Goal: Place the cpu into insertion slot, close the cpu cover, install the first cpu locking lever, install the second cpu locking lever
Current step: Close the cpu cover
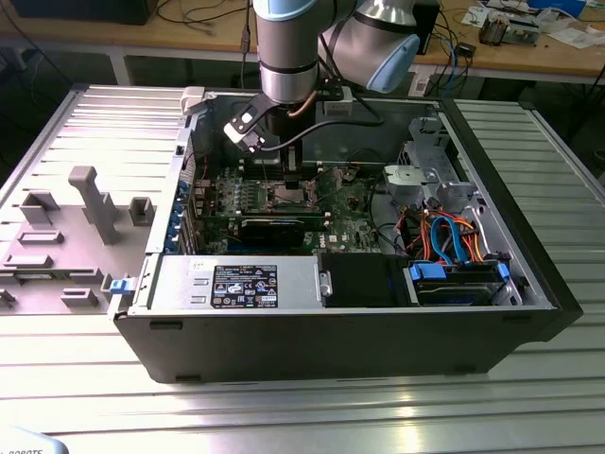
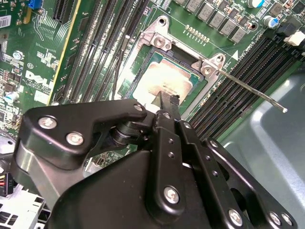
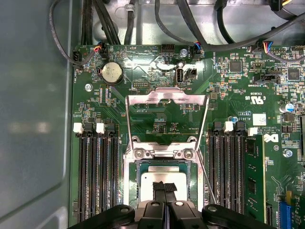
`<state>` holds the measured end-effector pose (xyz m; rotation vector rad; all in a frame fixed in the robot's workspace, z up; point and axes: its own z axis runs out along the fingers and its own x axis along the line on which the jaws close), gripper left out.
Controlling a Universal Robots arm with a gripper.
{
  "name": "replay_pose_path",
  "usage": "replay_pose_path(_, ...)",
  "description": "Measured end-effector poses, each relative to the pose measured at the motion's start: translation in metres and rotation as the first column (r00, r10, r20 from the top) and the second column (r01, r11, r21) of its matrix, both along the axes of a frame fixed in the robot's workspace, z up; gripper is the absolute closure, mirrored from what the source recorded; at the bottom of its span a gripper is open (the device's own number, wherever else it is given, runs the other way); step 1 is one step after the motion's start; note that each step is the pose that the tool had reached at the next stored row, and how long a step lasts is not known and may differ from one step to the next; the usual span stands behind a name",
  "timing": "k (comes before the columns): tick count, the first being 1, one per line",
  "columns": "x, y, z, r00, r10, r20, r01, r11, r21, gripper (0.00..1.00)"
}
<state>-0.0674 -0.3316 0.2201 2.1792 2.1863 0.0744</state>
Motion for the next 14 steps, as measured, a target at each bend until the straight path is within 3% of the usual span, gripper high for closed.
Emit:
replay_pose_path(8, 0.001, 0.0, 0.0002, 1.0, 0.0, -0.0012, 0.0, 1.0, -0.0002, 0.89)
replay_pose_path(10, 0.0049, 0.0, 0.0001, 1.0, 0.0, -0.0092, 0.0, 1.0, -0.0001, 0.89)
replay_pose_path(12, 0.006, -0.0001, 0.0002, 0.9999, 0.0, -0.0122, 0.0, 1.0, -0.0001, 0.89)
replay_pose_path(14, 0.0089, 0.0, 0.0001, 0.9998, 0.0, -0.0196, 0.0, 1.0, -0.0001, 0.89)
